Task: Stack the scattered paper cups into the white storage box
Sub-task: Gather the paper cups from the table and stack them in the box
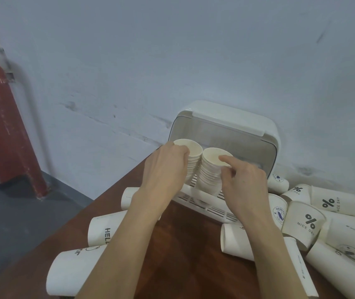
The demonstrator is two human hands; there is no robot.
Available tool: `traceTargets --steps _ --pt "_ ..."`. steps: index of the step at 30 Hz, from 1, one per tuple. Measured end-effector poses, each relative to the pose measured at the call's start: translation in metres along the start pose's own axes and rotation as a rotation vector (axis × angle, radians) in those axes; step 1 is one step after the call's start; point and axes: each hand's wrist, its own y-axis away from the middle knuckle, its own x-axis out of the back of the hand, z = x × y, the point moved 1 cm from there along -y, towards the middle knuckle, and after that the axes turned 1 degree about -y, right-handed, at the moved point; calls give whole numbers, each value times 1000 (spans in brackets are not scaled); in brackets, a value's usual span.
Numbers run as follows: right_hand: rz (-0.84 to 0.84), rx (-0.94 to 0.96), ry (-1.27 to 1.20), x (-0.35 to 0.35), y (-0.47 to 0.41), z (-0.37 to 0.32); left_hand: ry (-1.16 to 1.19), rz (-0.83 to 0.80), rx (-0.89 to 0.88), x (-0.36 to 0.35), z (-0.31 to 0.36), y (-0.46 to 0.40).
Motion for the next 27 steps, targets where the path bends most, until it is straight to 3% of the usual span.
traceTargets --steps 6,14,21,27 --pt "12 -5 8 4 0 2 -13 -33 -23 -3 0 0" --pt "70 -54 -38 39 13 8 62 42 -79 15 31 12" --pt "65 -121 13 91 57 26 81 -229 -479 -11 93 54" --pt "73 -195 46 116 68 52 -4 -399 -649 -48 112 84"
